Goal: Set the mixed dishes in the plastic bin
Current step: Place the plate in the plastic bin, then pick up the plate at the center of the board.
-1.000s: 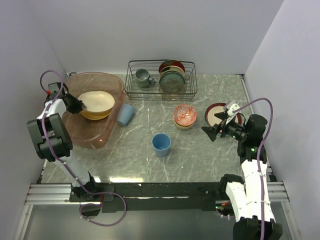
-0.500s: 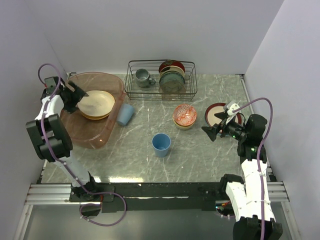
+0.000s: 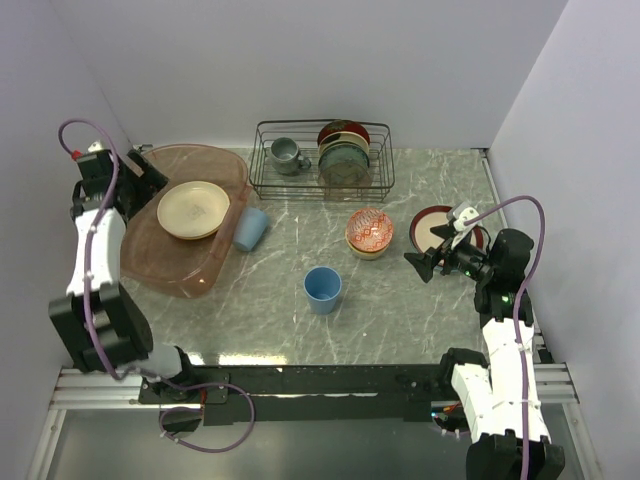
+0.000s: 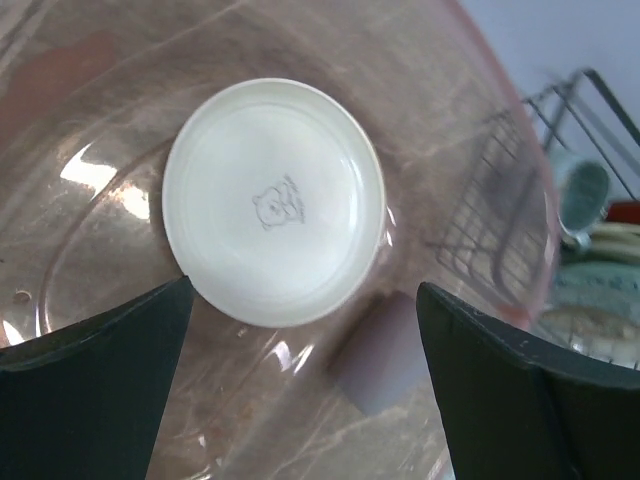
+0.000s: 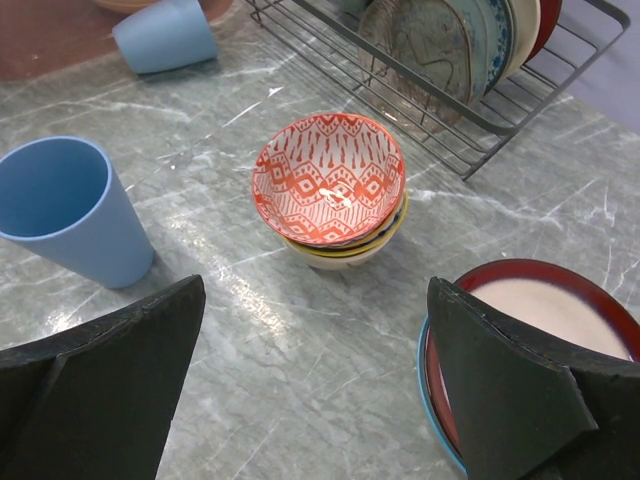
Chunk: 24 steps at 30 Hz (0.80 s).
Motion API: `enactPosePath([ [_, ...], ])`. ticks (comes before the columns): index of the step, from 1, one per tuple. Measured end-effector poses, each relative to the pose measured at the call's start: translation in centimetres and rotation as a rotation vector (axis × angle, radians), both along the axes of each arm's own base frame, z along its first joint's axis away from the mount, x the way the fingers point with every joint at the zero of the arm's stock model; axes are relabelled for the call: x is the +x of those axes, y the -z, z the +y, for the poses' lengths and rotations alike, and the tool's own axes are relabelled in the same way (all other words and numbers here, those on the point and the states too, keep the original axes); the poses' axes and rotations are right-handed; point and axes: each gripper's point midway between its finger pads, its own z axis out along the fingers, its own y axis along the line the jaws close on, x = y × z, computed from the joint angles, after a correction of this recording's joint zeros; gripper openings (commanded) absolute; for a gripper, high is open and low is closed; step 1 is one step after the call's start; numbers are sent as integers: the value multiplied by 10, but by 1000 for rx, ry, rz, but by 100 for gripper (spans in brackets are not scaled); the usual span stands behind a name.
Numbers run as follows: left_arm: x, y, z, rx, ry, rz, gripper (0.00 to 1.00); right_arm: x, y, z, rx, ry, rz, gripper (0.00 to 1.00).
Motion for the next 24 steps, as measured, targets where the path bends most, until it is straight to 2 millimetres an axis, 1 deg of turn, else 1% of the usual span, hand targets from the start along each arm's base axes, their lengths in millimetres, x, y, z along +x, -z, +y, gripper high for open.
enactPosePath([
  [5, -33, -33, -25, 47, 50, -117, 99, 1, 5, -4, -4, 16, 7, 100],
  [7, -47, -50, -35, 67, 67, -180, 99, 2, 6, -6, -4, 27, 10, 100],
  [10, -63, -72, -51, 102, 111, -274, 99, 4, 7, -10, -4, 43, 14, 100],
  [13, -74, -86, -72, 121, 180, -346, 99, 5, 8, -14, -2, 57, 19, 100],
  [16, -84, -86, -94, 133, 263, -387, 99, 7, 9, -18, -1, 70, 24, 100],
  [20, -100, -72, -122, 134, 376, -422, 99, 8, 11, -23, 1, 88, 32, 100],
  [24, -115, -58, -144, 118, 479, -469, 99, 9, 18, -27, 7, 101, 53, 100],
])
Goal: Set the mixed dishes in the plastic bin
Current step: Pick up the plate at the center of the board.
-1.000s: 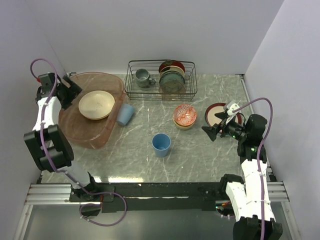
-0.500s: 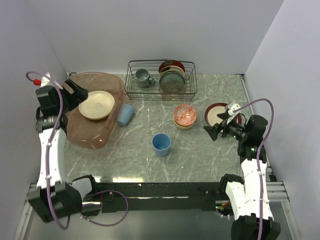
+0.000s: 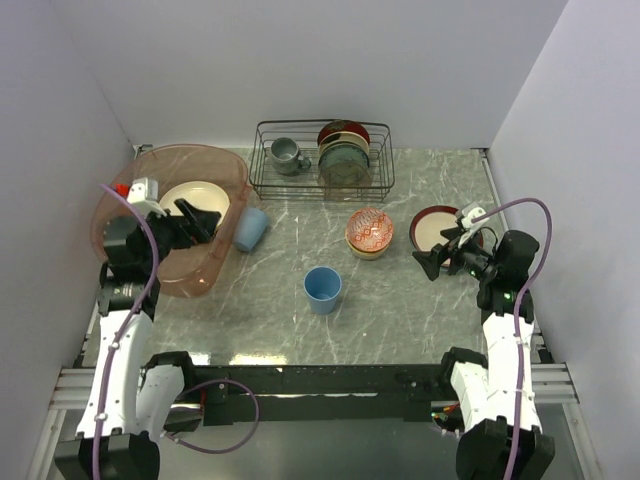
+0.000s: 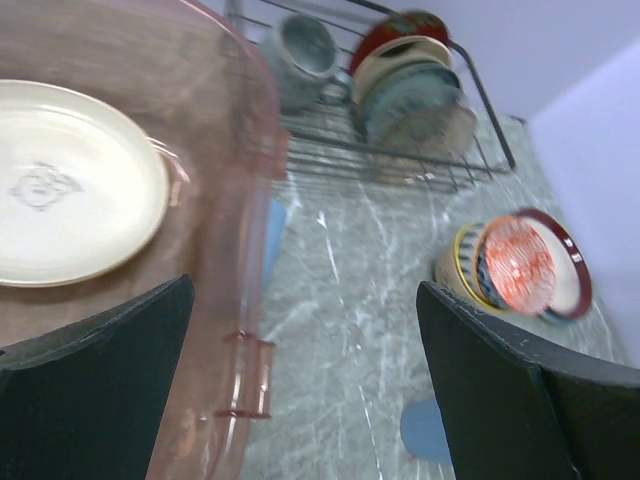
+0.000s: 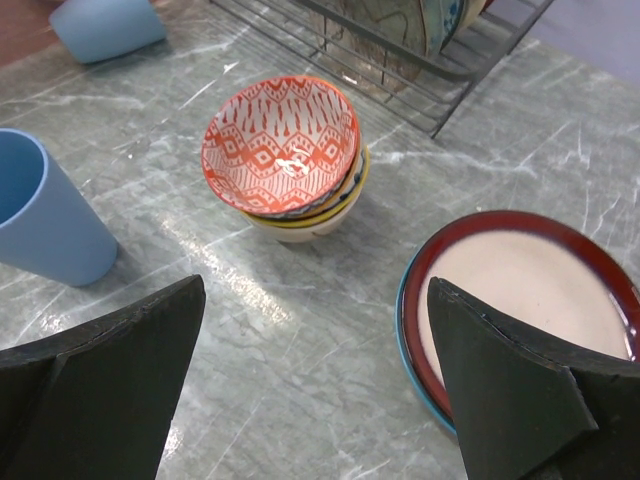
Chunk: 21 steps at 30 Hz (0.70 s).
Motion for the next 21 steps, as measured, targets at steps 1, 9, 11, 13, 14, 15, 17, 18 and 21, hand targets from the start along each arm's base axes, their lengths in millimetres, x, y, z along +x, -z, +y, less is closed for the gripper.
enactPosePath([
  [1, -3, 3, -4, -2, 21, -7, 99, 0, 1, -1, 2, 2, 5, 100],
  [9, -12, 29, -20, -6, 104, 12, 99, -1, 5, -3, 16, -6, 14, 100],
  [11, -13, 27, -21, -4, 107, 0, 99, -1, 8, -4, 18, -3, 22, 100],
  [13, -14, 24, -22, -4, 114, -13, 99, 1, 9, -7, 16, 6, 27, 100],
  [14, -14, 22, -23, -3, 117, -19, 99, 2, 11, -9, 13, 14, 30, 100],
  [15, -14, 21, -24, -3, 121, -23, 99, 2, 12, -11, 7, 23, 31, 100],
  [17, -14, 22, -25, -5, 127, -19, 99, 3, 14, -14, -7, 40, 33, 100],
  [18, -14, 23, -25, -5, 127, -16, 99, 4, 16, -16, -16, 50, 33, 100],
  [21, -15, 25, -25, -7, 128, -4, 99, 4, 18, -23, -47, 85, 31, 100],
])
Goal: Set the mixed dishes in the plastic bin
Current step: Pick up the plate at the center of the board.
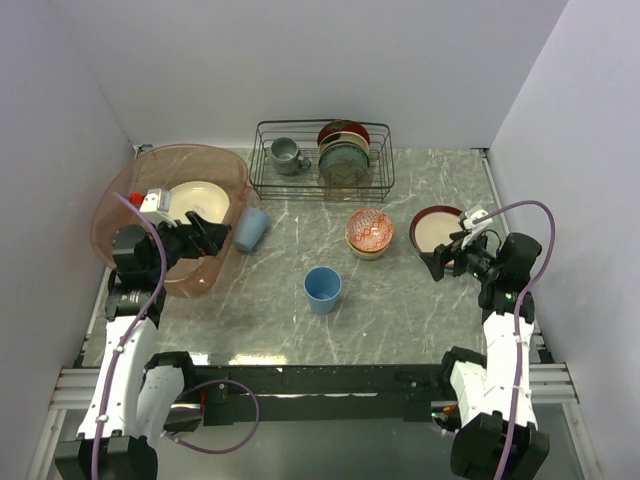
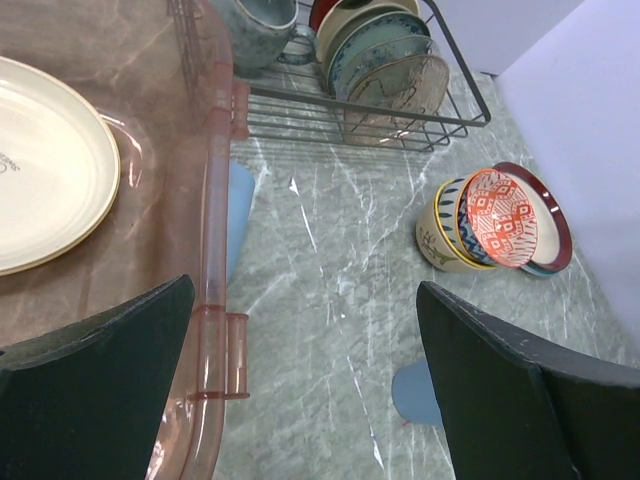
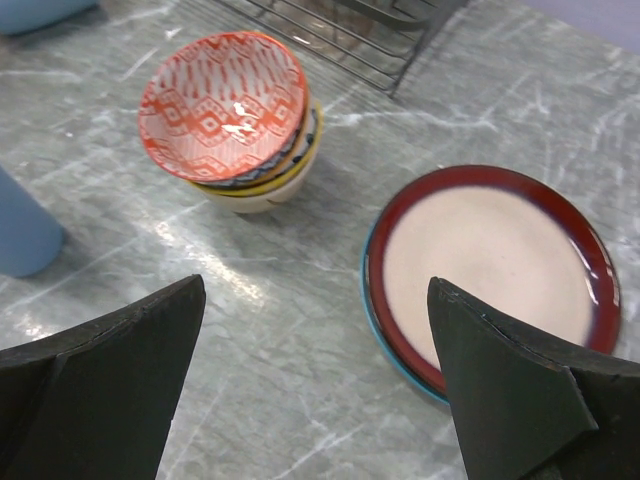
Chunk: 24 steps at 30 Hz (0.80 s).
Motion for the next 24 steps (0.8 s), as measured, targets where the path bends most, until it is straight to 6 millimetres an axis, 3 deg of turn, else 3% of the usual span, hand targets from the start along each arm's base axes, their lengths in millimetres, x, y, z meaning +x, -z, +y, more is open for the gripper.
enactPosePath([
  [5, -4, -4, 0, 2, -1, -15, 99, 1, 6, -11, -40, 56, 17, 100],
  [16, -6, -7, -1, 6, 0, -27, 99, 4, 45, -40, -114, 155, 257, 100],
  [19, -6, -7, -1, 7, 1, -29, 99, 4, 53, -46, -150, 168, 304, 97],
  [24, -6, -7, -1, 7, 2, -27, 99, 12, 75, -43, -212, 153, 411, 85],
])
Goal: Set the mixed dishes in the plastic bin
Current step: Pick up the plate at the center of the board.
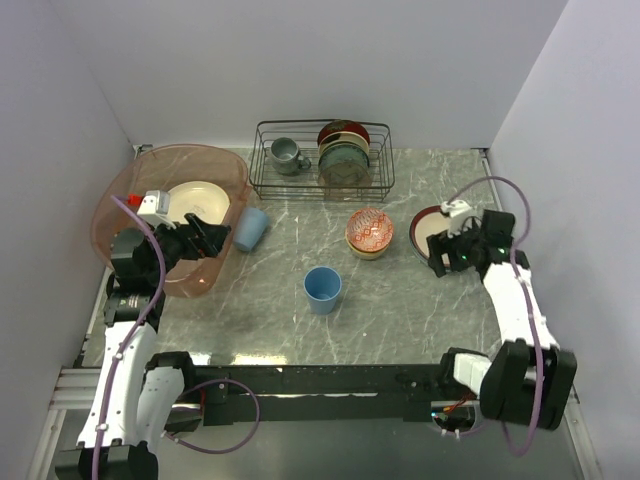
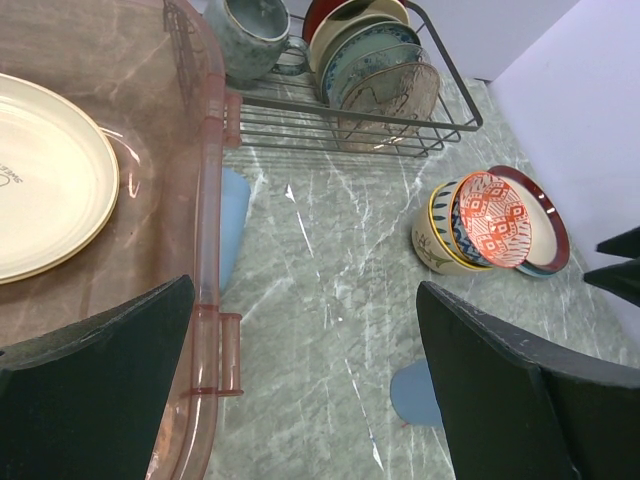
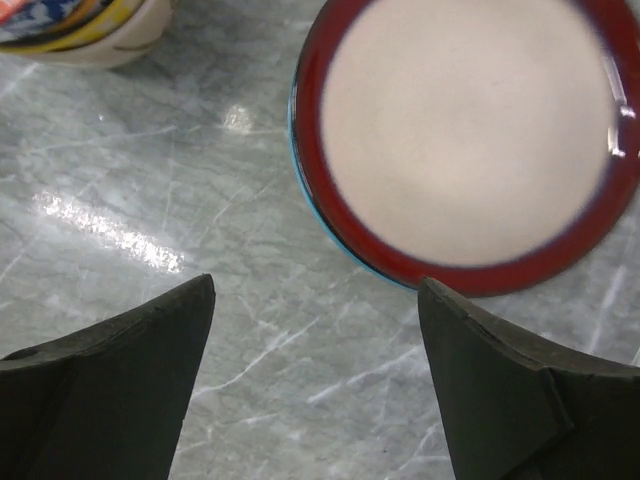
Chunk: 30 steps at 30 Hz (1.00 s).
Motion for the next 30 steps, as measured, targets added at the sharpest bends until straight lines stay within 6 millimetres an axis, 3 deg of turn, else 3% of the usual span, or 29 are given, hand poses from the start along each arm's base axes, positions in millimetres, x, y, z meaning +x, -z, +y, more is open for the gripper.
enactPosePath([
  [8, 2, 4, 1, 2, -4, 13, 99, 22, 37, 23, -128, -58, 175, 54],
  [18, 4, 6, 2, 10, -10, 16, 99, 46, 51, 23, -252, -53, 230, 51],
  [30, 5, 7, 2, 10, -12, 23, 99, 42, 74, 27, -273, -74, 302, 46],
])
